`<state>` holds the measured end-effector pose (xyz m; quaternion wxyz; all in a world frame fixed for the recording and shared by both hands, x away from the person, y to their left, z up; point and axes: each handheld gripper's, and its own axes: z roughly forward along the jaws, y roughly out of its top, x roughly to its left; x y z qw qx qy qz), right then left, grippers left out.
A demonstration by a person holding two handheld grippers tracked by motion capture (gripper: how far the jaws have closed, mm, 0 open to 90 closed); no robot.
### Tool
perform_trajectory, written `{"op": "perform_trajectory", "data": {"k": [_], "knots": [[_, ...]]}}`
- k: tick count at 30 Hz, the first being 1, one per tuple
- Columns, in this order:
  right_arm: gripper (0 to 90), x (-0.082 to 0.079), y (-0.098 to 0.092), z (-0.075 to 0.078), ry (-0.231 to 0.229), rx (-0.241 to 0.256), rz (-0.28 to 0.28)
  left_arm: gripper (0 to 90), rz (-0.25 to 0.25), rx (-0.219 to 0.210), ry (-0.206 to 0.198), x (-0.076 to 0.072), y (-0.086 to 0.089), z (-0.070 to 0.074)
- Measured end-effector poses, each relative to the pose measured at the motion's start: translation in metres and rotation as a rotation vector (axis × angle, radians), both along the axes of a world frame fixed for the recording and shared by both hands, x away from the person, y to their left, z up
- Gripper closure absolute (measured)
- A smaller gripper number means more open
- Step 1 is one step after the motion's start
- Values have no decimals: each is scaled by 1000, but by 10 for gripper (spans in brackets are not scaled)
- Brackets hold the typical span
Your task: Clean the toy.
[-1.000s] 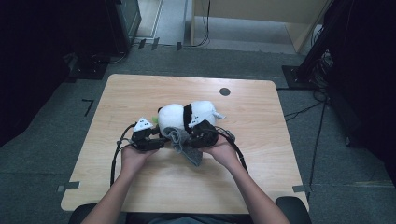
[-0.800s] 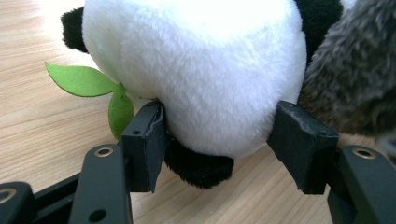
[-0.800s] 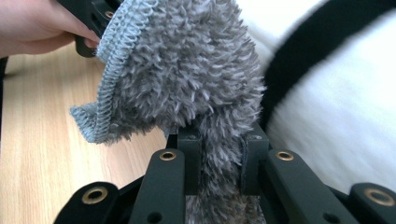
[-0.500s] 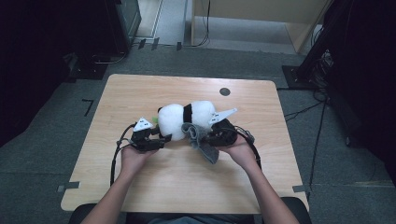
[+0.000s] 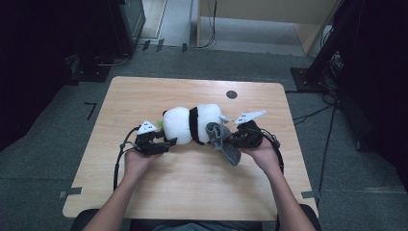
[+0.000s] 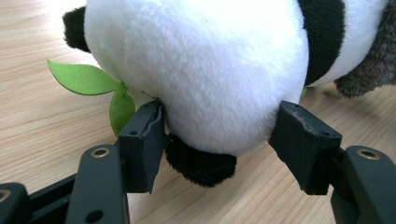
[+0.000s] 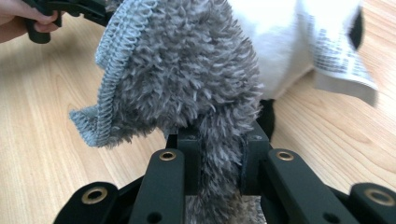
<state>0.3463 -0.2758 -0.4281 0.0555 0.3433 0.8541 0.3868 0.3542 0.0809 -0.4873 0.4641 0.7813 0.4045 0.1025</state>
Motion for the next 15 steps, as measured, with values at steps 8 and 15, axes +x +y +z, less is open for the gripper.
{"op": "perform_trajectory", "data": {"k": [8,15], "knots": [[763,8,-20,-2,3,-9,-64,373,-15,-5,5,2,2,2],[763,17,-43,-2,-11,-1,-154,377,-14,-2,6,2,3,2]]}}
